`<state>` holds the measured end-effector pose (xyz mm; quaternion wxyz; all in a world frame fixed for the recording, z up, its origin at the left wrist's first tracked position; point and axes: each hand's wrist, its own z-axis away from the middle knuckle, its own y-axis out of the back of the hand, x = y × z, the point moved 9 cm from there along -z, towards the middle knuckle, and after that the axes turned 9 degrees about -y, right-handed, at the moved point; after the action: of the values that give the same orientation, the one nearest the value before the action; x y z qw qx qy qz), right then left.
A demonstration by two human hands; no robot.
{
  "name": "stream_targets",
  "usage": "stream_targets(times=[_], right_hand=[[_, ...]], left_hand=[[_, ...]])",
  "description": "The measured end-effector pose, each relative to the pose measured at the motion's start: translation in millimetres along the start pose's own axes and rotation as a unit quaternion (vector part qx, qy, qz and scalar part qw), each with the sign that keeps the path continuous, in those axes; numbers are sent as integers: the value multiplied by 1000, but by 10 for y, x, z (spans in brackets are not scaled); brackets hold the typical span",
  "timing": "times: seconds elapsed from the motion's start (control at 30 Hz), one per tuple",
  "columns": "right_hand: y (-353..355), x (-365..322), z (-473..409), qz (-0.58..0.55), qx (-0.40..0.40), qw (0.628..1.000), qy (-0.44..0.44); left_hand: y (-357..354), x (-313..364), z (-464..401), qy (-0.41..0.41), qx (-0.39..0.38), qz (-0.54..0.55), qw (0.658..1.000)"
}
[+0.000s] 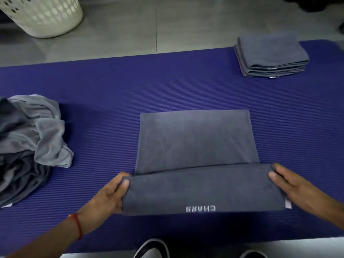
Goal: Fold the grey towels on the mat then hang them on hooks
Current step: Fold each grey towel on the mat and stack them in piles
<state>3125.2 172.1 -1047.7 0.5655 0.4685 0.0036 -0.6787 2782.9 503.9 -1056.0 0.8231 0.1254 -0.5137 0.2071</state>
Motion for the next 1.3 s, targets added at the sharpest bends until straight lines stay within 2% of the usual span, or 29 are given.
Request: stream_targets(times=[0.1,0.17,0.3,0.4,0.47,0.53,0.63,0.77,0.97,1.07,1.13,1.2,1.3], right_hand=[[-23,119,86,9,-39,999,-28],[-2,67,53,19,-29,999,-26],[269,-344,-260,-30,81,996,-1],[552,-599,-648,-56,167,984,11],[608,-634,-934,-48,181,982,-12],[541,-541,-1165,-25,173,983,-60],[406,-382,-1273,24,172,979,-110],[374,-354,-1232,47,181,975,-123],[312,-196,-1007,-45,173,972,-155],[185,-83,-729,-49,183,968,-165],[101,-10,-562,-45,192,966,-165],[40,34,-444,-34,196,968,-154],[93,73,-366,-53,197,968,-148]], left_hand=[[-33,-227,167,31,18,16,999],[-8,-213,162,32,46,-7,998],[152,385,-284,-99,93,-93,986],[344,782,-856,-147,157,-130,968],[427,818,-1256,-130,169,-144,966],[500,624,-1568,-76,164,-164,970],[587,375,-1753,-26,174,-217,960],[653,348,-1636,-4,224,-229,947],[482,282,-1169,47,177,-311,933],[372,113,-849,75,145,-299,940],[313,9,-683,91,148,-244,954],[289,-14,-594,82,162,-186,966],[315,83,-529,63,175,-161,969]])
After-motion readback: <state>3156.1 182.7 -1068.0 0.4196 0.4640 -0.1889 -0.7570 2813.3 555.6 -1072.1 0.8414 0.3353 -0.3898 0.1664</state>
